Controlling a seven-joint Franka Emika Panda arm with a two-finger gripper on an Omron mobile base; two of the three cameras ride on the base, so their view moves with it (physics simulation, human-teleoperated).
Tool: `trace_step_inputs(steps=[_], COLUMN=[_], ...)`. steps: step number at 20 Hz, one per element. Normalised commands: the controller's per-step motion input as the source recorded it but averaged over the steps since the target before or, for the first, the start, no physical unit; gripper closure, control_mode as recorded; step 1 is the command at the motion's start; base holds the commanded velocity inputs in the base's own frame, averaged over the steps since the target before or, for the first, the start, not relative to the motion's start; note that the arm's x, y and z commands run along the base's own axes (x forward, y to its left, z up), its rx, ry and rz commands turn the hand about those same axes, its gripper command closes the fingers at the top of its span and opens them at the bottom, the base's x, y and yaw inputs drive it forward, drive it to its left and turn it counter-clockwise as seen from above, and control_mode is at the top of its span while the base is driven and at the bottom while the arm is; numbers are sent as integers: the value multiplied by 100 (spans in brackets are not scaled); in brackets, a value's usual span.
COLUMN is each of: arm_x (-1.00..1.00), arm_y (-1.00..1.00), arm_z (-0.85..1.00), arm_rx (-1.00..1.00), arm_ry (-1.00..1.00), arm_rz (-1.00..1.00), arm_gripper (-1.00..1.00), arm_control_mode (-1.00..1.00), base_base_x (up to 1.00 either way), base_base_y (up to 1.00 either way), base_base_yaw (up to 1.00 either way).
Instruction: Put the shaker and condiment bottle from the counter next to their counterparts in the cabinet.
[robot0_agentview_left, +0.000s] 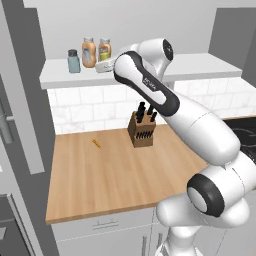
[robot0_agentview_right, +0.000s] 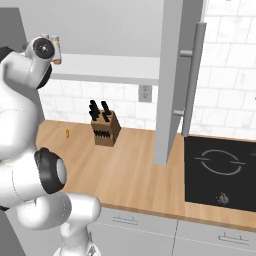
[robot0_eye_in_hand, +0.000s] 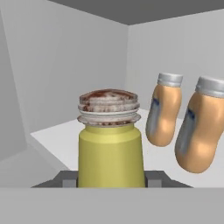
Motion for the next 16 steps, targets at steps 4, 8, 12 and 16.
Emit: trace_step_inputs(steps=[4,8,12,16], arm_x=[0,0,0,0], arm_y=[3,0,0,7], arm_z=[-1,0,-1,-16], arm_rx=[1,4,4,1], arm_ry=[1,0,0,0], arm_rz=[0,0,0,0], arm_gripper=[100,100,100,100], arm_control_mode=[-100,-100,-100,-100], base_base_x=[0,0,0,0], base_base_y=[0,0,0,0], base_base_yaw=[0,0,0,0])
